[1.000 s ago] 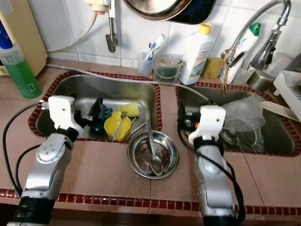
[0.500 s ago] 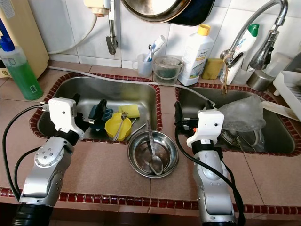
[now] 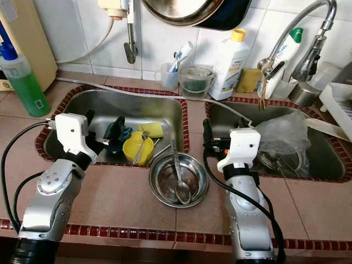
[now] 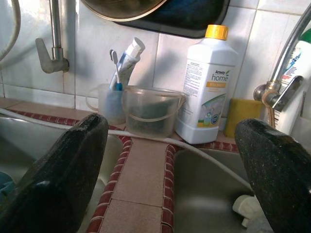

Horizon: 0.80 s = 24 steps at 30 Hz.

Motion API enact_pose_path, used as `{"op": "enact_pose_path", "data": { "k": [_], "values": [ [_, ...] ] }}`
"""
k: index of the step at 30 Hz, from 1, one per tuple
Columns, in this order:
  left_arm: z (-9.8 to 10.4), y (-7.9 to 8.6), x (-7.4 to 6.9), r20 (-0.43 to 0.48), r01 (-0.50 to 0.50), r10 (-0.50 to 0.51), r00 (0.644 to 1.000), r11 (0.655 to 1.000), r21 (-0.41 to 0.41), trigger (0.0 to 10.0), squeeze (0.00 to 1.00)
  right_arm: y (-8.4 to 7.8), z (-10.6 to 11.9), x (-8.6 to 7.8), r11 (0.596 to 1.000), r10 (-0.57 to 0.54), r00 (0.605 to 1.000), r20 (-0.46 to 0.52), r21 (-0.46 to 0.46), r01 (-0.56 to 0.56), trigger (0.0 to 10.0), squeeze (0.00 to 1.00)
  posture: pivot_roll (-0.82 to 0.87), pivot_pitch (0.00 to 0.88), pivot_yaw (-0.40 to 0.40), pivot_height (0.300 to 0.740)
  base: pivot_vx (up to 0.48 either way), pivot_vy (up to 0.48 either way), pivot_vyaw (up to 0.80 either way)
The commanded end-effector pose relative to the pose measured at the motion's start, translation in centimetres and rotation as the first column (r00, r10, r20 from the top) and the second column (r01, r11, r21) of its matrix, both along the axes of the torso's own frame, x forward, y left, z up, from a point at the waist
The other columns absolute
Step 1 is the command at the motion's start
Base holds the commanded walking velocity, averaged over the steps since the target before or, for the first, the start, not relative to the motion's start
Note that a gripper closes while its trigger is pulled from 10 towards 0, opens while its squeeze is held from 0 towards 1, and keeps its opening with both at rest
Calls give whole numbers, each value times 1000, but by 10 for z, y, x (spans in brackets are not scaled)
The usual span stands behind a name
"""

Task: Kitchen organization

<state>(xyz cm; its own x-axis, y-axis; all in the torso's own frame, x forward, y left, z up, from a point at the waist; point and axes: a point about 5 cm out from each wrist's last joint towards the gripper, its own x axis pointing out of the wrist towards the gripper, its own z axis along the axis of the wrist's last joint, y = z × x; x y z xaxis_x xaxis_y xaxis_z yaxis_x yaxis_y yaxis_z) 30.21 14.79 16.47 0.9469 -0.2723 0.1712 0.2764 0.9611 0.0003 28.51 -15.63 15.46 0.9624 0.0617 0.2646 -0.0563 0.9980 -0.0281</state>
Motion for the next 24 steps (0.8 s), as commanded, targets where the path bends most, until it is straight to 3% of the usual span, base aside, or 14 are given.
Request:
{"op": "enact_pose_path", "data": {
  "k": [1,14,24],
  "values": [
    [3,-2,-2,2,22,-22,1000,1000,6,10000,0,1,0,1,1000,10,1000,1,-17,-10,10000,0,49,0,-35,740,-277,0,0],
    [4,-2,-3,-1,44,-44,999,999,23,10000,0,2,-4,0,1000,10,1000,-7,-17,-10,10000,0,50,0,-25,740,-282,0,0],
    [5,-2,-3,5,50,-50,999,998,40,10000,0,2,-6,-1,1000,8,1000,-17,-19,-8,10000,0,50,0,-22,740,0,0,0]
  ]
}}
